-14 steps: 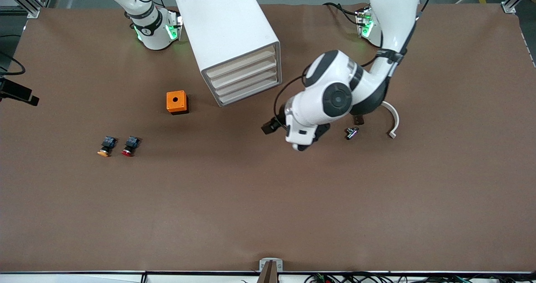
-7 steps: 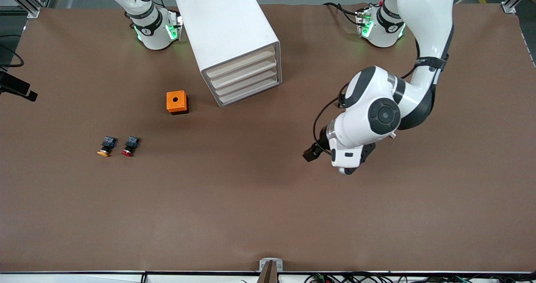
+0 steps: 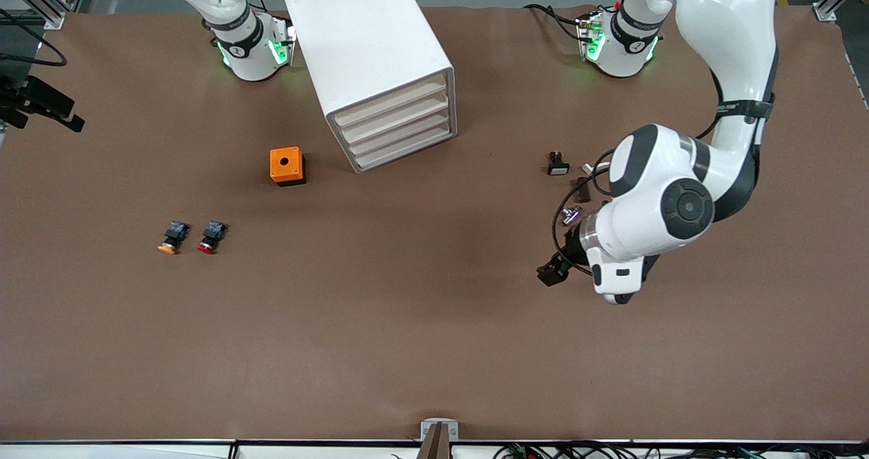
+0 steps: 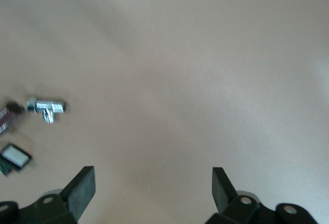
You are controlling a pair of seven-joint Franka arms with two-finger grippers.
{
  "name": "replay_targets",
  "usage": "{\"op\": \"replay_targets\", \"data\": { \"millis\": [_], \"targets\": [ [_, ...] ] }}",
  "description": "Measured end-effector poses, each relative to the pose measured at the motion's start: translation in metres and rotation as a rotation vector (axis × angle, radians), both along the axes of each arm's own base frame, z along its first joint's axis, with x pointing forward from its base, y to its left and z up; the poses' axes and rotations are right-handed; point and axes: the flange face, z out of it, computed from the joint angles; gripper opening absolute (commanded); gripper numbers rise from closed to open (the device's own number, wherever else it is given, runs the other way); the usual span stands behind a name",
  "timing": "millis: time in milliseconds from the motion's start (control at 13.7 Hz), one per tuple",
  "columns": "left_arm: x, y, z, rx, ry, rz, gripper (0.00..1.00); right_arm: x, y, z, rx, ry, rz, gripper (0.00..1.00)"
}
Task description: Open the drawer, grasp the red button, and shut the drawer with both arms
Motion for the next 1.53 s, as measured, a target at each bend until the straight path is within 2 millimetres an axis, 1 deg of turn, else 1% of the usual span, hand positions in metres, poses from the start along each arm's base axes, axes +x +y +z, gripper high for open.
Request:
{"op": "replay_targets", "data": {
  "millis": [146, 292, 511, 803, 1022, 1168, 1314, 1459, 1532],
  "targets": [
    [0.012, 0.039, 0.011, -0.012, -0.042, -0.084, 1.0, -0.001, 0.004, 0.001, -0.002, -0.003, 0.008, 1.0],
    [0.014, 0.082, 0.027, -0.015, -0.038, -0.187, 1.0, -0.001, 0.005, 0.001, -0.005, -0.002, 0.009, 1.0],
    [0.001, 0.134, 0.058, -0.031, -0.009, -0.378, 1.0, -0.002, 0.001, 0.004, -0.03, -0.007, 0.022, 1.0],
    [-0.02, 0.19, 0.099, -0.036, 0.01, -0.561, 1.0, -0.005, 0.001, 0.005, -0.036, -0.006, 0.059, 1.0],
    [-0.048, 0.218, 0.133, -0.012, 0.029, -0.677, 1.0, -0.007, 0.001, 0.006, -0.035, 0.0, 0.067, 1.0],
    [-0.076, 0.228, 0.15, 0.031, 0.023, -0.745, 1.0, -0.009, 0.001, 0.008, -0.034, 0.004, 0.068, 1.0],
    [-0.108, 0.231, 0.168, 0.082, -0.042, -0.778, 1.0, -0.011, 0.001, 0.008, -0.033, 0.011, 0.069, 1.0],
    [-0.142, 0.228, 0.185, 0.123, -0.095, -0.789, 1.0, -0.013, 0.002, 0.008, -0.032, 0.018, 0.07, 1.0],
    [-0.155, 0.227, 0.193, 0.138, -0.117, -0.793, 1.0, -0.014, 0.002, 0.008, -0.032, 0.022, 0.07, 1.0]
  ]
}}
